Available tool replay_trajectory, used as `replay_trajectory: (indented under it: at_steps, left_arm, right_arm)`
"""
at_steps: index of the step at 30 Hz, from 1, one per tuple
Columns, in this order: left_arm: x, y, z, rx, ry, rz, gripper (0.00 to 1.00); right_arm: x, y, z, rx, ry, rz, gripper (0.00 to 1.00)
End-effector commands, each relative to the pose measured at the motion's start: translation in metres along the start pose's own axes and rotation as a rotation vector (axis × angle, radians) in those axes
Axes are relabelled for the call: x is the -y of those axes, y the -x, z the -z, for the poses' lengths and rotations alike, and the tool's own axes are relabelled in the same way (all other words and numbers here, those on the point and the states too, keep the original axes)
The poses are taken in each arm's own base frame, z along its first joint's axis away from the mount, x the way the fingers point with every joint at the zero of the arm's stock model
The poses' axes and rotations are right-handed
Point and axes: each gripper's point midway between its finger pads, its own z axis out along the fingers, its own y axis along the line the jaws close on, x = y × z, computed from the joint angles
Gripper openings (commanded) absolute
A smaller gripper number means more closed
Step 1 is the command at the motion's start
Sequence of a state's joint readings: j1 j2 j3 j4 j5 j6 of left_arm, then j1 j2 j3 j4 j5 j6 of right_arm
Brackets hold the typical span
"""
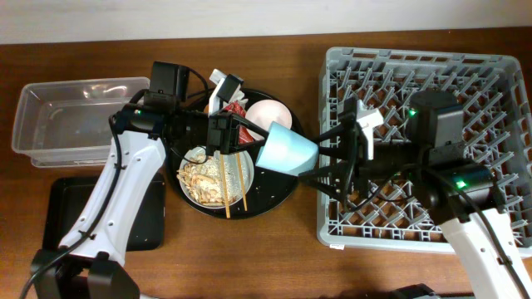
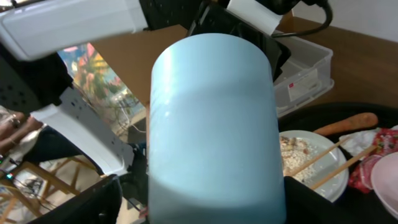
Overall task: Sort waste into correct bins and load items into the dishwasher rack
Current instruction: 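Carry the blue cup into the dish rack and set it upside down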
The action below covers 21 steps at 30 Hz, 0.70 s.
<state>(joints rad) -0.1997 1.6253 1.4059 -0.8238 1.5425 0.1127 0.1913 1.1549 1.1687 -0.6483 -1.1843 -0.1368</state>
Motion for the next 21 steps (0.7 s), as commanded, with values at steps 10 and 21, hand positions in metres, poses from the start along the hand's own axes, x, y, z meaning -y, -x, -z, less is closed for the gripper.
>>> replay_trajectory:
  at_steps: [10,21]
  left_arm:
    - [-0.050,-0.003,0.010,-0.032,0.306,-0.023,0.99]
    - [-0.083,-0.014,0.025,-0.069,0.519,0.025,0.99]
  right_arm:
    - [0.057,-0.006,0.062,0.057,-0.516,-0.242,0.44]
    - [0.160,-0.182,0.241,-0.113,-1.353,-1.188,0.44]
